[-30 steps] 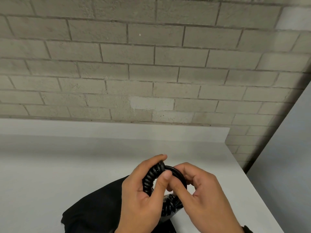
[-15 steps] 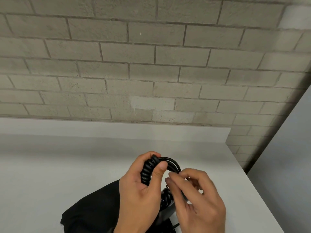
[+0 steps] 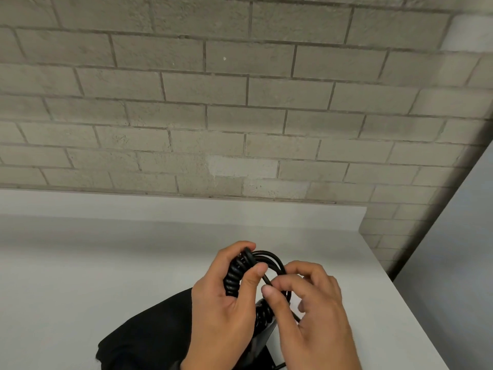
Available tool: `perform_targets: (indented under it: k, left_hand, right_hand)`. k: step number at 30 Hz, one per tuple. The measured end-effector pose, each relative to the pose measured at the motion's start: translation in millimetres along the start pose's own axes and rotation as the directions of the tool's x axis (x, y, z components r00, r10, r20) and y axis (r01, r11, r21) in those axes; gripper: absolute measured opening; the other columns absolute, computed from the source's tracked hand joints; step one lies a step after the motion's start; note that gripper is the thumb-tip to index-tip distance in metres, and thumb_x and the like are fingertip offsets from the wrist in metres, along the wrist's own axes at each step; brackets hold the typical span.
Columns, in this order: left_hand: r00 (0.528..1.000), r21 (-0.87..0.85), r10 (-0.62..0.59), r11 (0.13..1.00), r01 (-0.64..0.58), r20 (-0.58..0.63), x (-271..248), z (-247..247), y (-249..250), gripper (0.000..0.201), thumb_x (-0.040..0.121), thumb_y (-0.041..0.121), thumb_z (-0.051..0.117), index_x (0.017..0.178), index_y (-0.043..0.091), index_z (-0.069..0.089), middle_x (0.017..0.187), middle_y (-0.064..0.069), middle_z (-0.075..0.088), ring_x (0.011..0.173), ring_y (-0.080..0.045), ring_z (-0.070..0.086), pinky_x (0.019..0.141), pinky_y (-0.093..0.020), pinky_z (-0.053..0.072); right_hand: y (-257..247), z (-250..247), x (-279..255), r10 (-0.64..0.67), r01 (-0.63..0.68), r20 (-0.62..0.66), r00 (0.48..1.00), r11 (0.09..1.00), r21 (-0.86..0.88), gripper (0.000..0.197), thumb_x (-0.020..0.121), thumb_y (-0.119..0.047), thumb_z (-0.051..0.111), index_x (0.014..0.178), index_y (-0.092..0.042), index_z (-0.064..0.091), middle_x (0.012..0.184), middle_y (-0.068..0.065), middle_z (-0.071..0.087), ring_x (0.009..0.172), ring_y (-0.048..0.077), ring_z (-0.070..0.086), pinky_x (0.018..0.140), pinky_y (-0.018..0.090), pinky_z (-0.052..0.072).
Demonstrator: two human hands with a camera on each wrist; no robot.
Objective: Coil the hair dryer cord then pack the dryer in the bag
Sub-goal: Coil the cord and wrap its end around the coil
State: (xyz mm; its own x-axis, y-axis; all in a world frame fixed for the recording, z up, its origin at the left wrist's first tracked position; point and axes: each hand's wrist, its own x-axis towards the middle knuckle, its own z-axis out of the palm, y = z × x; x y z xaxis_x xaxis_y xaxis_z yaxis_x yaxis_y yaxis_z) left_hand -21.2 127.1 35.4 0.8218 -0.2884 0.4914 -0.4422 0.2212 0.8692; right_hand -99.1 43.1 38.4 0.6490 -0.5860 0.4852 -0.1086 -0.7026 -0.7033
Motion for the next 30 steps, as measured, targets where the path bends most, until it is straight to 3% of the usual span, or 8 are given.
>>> perform_targets:
  k: [4, 7, 12, 19, 22, 24, 27, 30]
  left_hand:
    - [0.992, 0.116, 0.125, 0.985, -0.127, 0.029, 0.7, -3.7, -1.8, 0.027, 0.086, 0.040, 0.069, 0.113, 0.041, 0.064, 0.084, 0.012, 0.069, 0.072, -0.009, 0.067, 0.068, -0.008, 0.047]
    - [0.983, 0.146, 0.171, 0.973, -0.179, 0.062, 2.7, -5.8, -4.1, 0.027, 0.086, 0.042, 0.062, 0.112, 0.038, 0.065, 0.088, 0.012, 0.070, 0.078, -0.011, 0.069, 0.071, -0.016, 0.051]
    - [0.987, 0.128, 0.158, 0.979, -0.160, 0.028, 6.7, -11.1, -4.9, 0.024, 0.085, 0.034, 0.068, 0.109, 0.038, 0.067, 0.090, 0.013, 0.071, 0.081, -0.010, 0.070, 0.071, -0.011, 0.050]
    - [0.991, 0.112, 0.133, 0.985, -0.132, 0.002, 3.8, -8.7, -5.0, 0.029, 0.081, 0.042, 0.071, 0.109, 0.042, 0.066, 0.091, 0.016, 0.071, 0.083, -0.005, 0.070, 0.073, -0.008, 0.049]
    - [0.990, 0.115, 0.141, 0.984, -0.139, -0.013, 4.2, -7.1, -3.0, 0.030, 0.081, 0.041, 0.073, 0.109, 0.039, 0.067, 0.093, 0.017, 0.071, 0.085, -0.004, 0.070, 0.075, -0.007, 0.048]
    - [0.988, 0.119, 0.151, 0.982, -0.147, -0.020, 3.4, -6.3, -2.4, 0.031, 0.080, 0.040, 0.074, 0.109, 0.038, 0.068, 0.093, 0.018, 0.072, 0.084, -0.003, 0.069, 0.075, -0.007, 0.048]
    - [0.990, 0.093, 0.136, 0.987, -0.132, -0.030, 3.0, -6.7, -2.7, 0.025, 0.083, 0.033, 0.076, 0.106, 0.040, 0.069, 0.088, 0.017, 0.072, 0.080, -0.004, 0.070, 0.074, -0.010, 0.050]
    - [0.995, 0.044, 0.074, 0.996, -0.072, -0.060, 6.1, -9.4, -4.0, 0.028, 0.077, 0.028, 0.075, 0.102, 0.041, 0.071, 0.085, 0.011, 0.073, 0.076, -0.010, 0.072, 0.074, -0.021, 0.057]
  right_hand:
    - [-5.7, -20.4, 12.2, 0.204, -0.368, 0.424, 0.882, 0.861, 0.352, 0.024, 0.077, -0.049, 0.066, 0.068, -0.027, 0.067, 0.085, -0.016, 0.059, 0.081, 0.011, 0.056, 0.070, 0.016, 0.039]
    - [-13.9, -31.8, 18.3, 0.240, -0.520, 0.545, 0.803, 0.728, 0.446, 0.037, 0.059, -0.060, 0.061, 0.056, -0.023, 0.064, 0.073, -0.014, 0.060, 0.075, 0.013, 0.056, 0.070, 0.019, 0.039]
    - [-14.1, -28.6, -0.9, 0.009, -0.027, 0.243, 0.970, 0.997, 0.071, 0.031, 0.063, -0.065, 0.046, 0.083, -0.045, 0.061, 0.109, -0.027, 0.045, 0.104, -0.004, 0.043, 0.079, 0.003, 0.036]
    - [-7.5, -34.9, -1.0, -0.148, 0.148, 0.032, 0.988, 0.989, -0.006, 0.015, 0.079, -0.049, 0.055, 0.090, -0.046, 0.065, 0.079, -0.025, 0.064, 0.073, -0.002, 0.058, 0.065, 0.004, 0.042]
    - [-15.1, -40.2, -0.4, -0.038, 0.029, 0.083, 0.996, 0.994, 0.101, 0.008, 0.079, -0.046, 0.064, 0.082, -0.042, 0.071, 0.070, -0.020, 0.069, 0.069, 0.000, 0.063, 0.065, 0.004, 0.044]
    - [-16.6, -48.6, 4.8, 0.142, -0.287, 0.358, 0.923, 0.874, 0.392, 0.025, 0.069, -0.050, 0.077, 0.070, -0.025, 0.073, 0.059, -0.002, 0.069, 0.060, 0.010, 0.064, 0.062, 0.013, 0.048]
    - [-13.1, -59.3, 14.3, 0.171, -0.671, 0.663, 0.729, 0.373, 0.641, 0.050, 0.038, -0.039, 0.095, 0.059, -0.006, 0.065, 0.039, 0.006, 0.040, 0.041, 0.024, 0.048, 0.048, 0.028, 0.044]
    - [-0.4, -59.4, 16.1, 0.043, -0.638, 0.676, 0.735, 0.379, 0.670, 0.046, 0.046, -0.039, 0.094, 0.068, -0.008, 0.068, 0.051, 0.009, 0.051, 0.050, 0.022, 0.055, 0.056, 0.025, 0.048]
